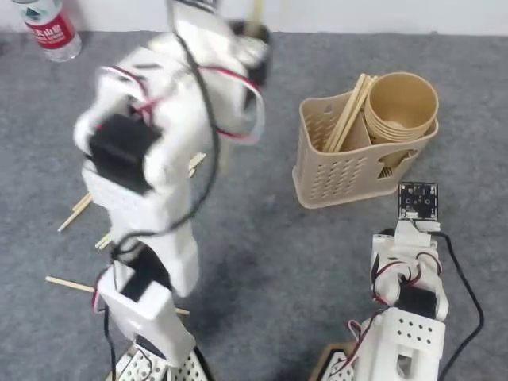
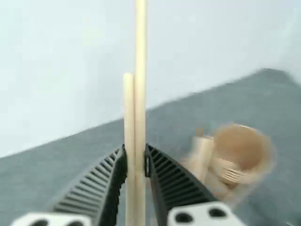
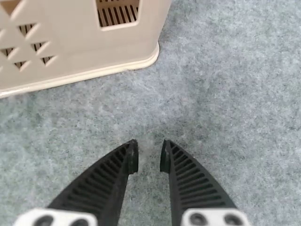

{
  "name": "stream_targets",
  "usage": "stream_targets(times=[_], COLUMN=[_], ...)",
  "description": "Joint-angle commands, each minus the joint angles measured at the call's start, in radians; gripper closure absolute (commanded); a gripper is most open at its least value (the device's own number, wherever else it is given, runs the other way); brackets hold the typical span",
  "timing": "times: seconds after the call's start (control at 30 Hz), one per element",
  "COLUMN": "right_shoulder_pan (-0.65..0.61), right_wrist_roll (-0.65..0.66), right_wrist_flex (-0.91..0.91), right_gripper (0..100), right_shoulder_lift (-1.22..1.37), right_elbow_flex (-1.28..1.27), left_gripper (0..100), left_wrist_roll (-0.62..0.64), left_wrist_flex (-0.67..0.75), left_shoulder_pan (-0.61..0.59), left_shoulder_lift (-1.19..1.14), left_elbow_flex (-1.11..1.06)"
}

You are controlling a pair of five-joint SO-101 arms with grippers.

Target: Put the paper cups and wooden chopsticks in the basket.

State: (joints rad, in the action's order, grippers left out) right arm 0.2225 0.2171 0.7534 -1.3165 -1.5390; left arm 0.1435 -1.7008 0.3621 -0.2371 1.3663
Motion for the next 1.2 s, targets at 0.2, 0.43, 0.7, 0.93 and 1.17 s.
stream_targets(times=[0.2,0.43,0.7,0.93,1.17], right_shoulder_pan=[-0.008,-0.008,-0.008,-0.041,-0.039], right_wrist_roll=[0.011,0.011,0.011,0.012,0.012], right_wrist_flex=[-0.018,-0.018,-0.018,-0.019,-0.021], right_gripper=[90.2,90.2,90.2,90.2,90.2], right_shoulder_lift=[-0.010,-0.010,-0.010,-0.010,-0.010], right_elbow_flex=[0.006,0.006,0.006,-0.002,-0.003], left_gripper=[99,99,99,99,99], left_wrist_roll=[0.120,0.117,0.084,0.025,0.025], left_wrist_flex=[-0.058,-0.058,-0.034,0.413,1.097], left_shoulder_pan=[0.173,0.175,0.176,0.081,0.115], left_shoulder_lift=[0.166,0.307,0.623,0.873,0.896], left_elbow_flex=[0.082,0.028,-0.478,-1.073,-1.552])
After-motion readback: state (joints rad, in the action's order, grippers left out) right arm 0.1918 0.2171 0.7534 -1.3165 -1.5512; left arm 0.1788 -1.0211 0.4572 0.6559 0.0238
